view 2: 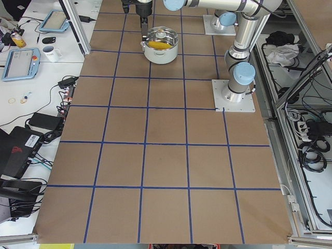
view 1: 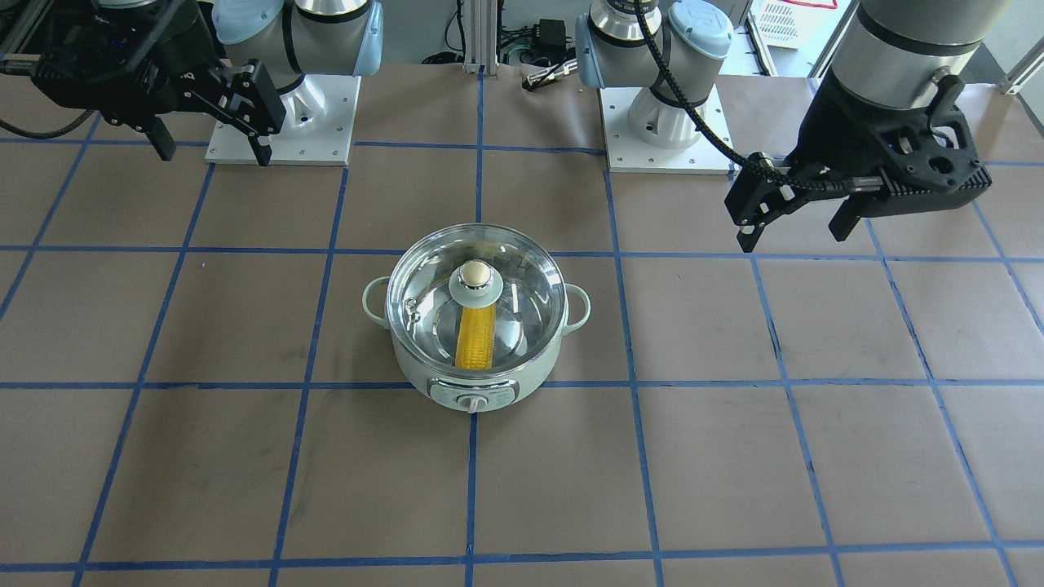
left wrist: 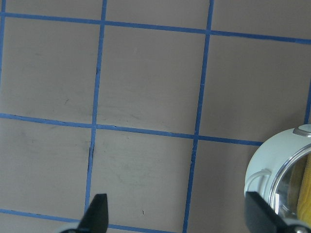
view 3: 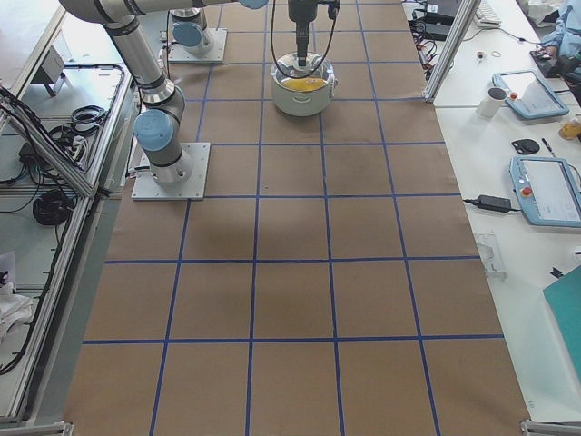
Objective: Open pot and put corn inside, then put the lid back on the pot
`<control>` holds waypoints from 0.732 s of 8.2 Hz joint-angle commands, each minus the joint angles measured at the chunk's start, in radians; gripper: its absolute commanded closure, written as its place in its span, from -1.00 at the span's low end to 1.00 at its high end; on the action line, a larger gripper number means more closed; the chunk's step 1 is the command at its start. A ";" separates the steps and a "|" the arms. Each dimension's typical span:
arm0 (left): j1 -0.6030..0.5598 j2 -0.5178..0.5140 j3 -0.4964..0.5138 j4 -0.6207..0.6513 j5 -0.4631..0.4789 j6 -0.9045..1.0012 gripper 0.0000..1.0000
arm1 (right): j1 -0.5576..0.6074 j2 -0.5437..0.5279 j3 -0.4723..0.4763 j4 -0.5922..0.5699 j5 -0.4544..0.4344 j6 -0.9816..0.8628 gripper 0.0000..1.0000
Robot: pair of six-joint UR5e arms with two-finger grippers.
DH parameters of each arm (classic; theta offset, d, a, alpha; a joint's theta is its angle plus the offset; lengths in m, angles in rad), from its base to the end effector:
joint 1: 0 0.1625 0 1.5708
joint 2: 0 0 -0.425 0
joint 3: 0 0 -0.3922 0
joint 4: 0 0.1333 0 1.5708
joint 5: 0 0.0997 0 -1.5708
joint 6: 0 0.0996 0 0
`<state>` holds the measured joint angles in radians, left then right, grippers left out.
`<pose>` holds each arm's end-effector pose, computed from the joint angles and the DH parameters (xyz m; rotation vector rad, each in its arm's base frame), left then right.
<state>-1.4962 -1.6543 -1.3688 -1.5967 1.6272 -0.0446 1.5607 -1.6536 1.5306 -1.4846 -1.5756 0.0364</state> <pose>-0.0876 -0.5414 0.5426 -0.1875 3.0749 -0.1414 0.1282 -0.4587 0.5383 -0.0731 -3.1359 0.0578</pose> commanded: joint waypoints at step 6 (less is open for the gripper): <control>-0.002 0.016 0.002 -0.006 0.002 0.000 -1.00 | -0.004 0.001 0.005 0.009 0.020 -0.019 -1.00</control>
<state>-1.4987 -1.6397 -1.3663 -1.6024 1.6251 -0.0445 1.5567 -1.6536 1.5352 -1.4755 -1.5547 0.0193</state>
